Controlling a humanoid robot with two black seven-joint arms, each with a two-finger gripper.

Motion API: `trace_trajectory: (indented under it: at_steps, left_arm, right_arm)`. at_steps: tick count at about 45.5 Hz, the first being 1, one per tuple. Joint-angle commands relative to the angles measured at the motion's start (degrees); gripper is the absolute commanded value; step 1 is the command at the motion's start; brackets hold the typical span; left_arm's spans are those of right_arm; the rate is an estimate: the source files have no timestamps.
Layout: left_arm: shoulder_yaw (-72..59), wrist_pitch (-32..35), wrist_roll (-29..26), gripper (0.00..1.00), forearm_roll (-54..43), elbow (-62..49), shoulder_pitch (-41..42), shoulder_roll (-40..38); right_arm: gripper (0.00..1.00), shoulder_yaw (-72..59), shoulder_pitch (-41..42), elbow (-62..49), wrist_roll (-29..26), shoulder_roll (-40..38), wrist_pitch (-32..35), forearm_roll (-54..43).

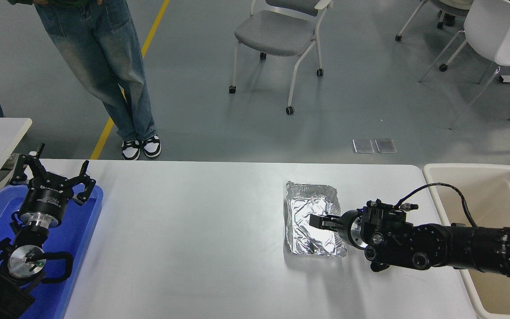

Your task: Clean the table surface

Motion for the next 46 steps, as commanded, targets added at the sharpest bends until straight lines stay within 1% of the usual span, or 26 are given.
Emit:
trace_trajectory:
  at_steps: [1,4,9,11,19,23,30,32,35,37,43,46]
  left_arm:
    - [0.0,0.0,0.0,1.0,0.0,0.0,-0.02,0.01]
    - [0.0,0.0,0.0,1.0,0.0,0.0,-0.02,0.01]
    - [0.0,0.0,0.0,1.0,0.0,0.0,0.07,0.01]
    - [0.0,0.0,0.0,1.0,0.0,0.0,0.07,0.01]
    - [0.0,0.0,0.0,1.0,0.0,0.0,0.07,0.01]
    - [0.0,0.0,0.0,1.0,0.0,0.0,0.07,0.01]
    - [0.0,0.0,0.0,1.0,0.0,0.0,0.07,0.01]
    - [0.0,0.0,0.0,1.0,0.0,0.0,-0.02,-0.07]
    - [0.0,0.0,0.0,1.0,0.0,0.0,0.07,0.01]
    - [0.0,0.0,0.0,1.0,0.0,0.0,-0.02,0.01]
    - [0.0,0.0,0.0,1.0,0.0,0.0,0.07,0.01]
    - [0.0,0.0,0.0,1.0,0.0,0.0,0.07,0.01]
  right_arm:
    - [0.94,-0.33,-0.99,-0.94,0.03,0.33,-1.9,-1.02]
    - [0.94,-0.33,-1.26,-1.02,0.03,0.33,-2.17,-1.02]
    - [0.89,-0.33,-1.78,-1.81,0.03,0.42,-2.25,-1.11]
    - [0.84,-0.33,-2.13,-1.9,0.12,0.42,-2.43,-1.11]
    - [0.73,-1.12,-2.14,-1.99,0.21,0.42,-2.52,-2.6]
    - [0.64,-1.74,-2.05,-2.25,0.21,0.42,-2.78,-3.3]
    - [0.59,-3.58,-1.87,-2.34,0.21,0.42,-4.36,-5.14]
    - [0.54,-4.2,-1.7,-2.34,0.21,0.42,-4.63,-5.59]
    - [0.51,-4.73,-1.61,-2.43,0.21,0.42,-4.72,-5.68]
    - [0.45,-4.82,-1.52,-2.43,0.21,0.42,-4.72,-5.76]
    - [0.34,-4.82,-1.26,-2.43,0.21,0.42,-4.72,-6.64]
    - [0.24,-4.82,-1.17,-2.43,0.3,0.42,-4.54,-6.73]
